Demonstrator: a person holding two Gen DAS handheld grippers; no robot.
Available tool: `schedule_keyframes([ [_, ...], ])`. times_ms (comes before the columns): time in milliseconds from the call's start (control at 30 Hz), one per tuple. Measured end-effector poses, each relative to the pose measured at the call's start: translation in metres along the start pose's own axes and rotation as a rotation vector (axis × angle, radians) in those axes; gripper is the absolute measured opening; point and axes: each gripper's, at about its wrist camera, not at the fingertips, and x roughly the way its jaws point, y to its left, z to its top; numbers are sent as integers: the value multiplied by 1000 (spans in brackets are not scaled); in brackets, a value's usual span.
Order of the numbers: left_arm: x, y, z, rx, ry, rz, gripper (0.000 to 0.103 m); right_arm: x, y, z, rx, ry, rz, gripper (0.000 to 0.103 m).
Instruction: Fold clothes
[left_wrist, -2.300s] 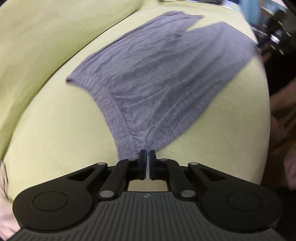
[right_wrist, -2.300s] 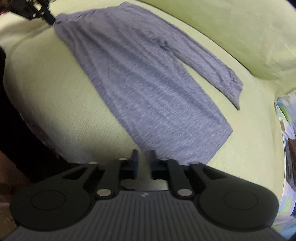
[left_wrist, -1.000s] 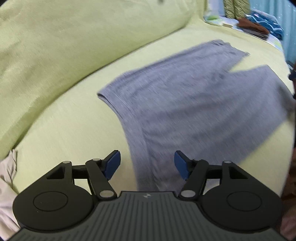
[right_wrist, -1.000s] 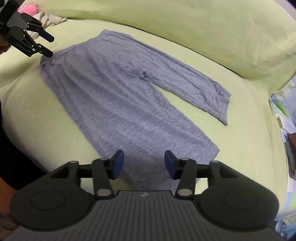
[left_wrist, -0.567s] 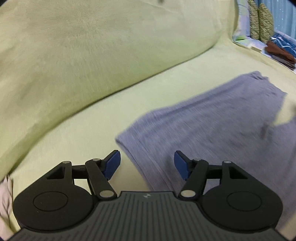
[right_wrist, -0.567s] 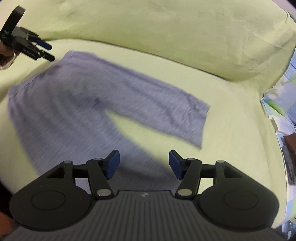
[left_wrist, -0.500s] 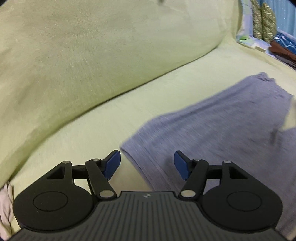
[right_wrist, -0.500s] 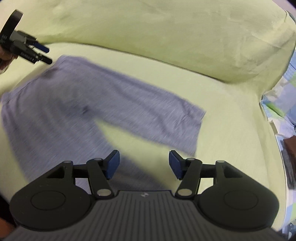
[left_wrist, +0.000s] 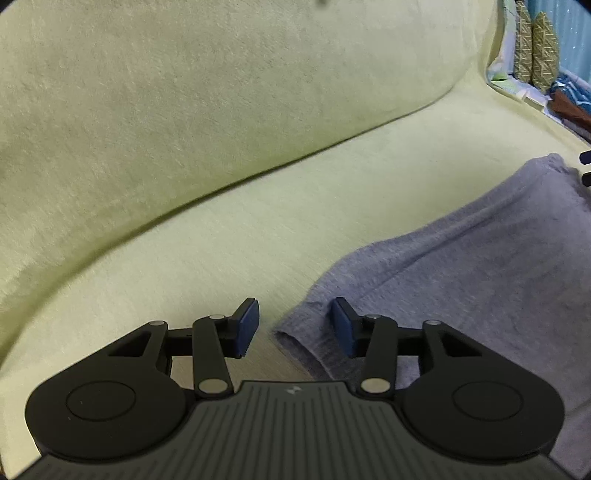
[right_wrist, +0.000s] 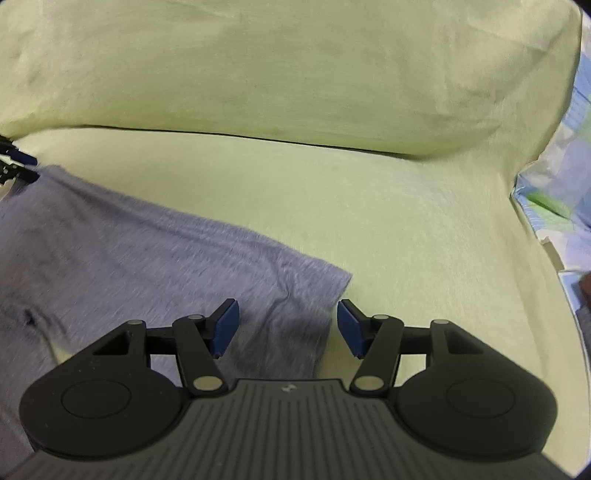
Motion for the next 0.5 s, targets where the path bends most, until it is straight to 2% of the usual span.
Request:
schedule_keyframes([
  [67,2,-1,1,-8,-12,39,51,4,13,5,-24,-17,43,55],
  [267,-18,-22,9,42,-54,57,49,15,44,10,-56,-23,115,54],
  [367,-30,-43,15,84,-83,25,49,15,45,-3,-51,5,96,54],
  [400,-35,-58,17,107,-89,-24,49,15,44,-6,-51,12,94,54],
  [500,-39,-84,19,156,-92,-108,49,4,43,-26,-62,27,83,54],
])
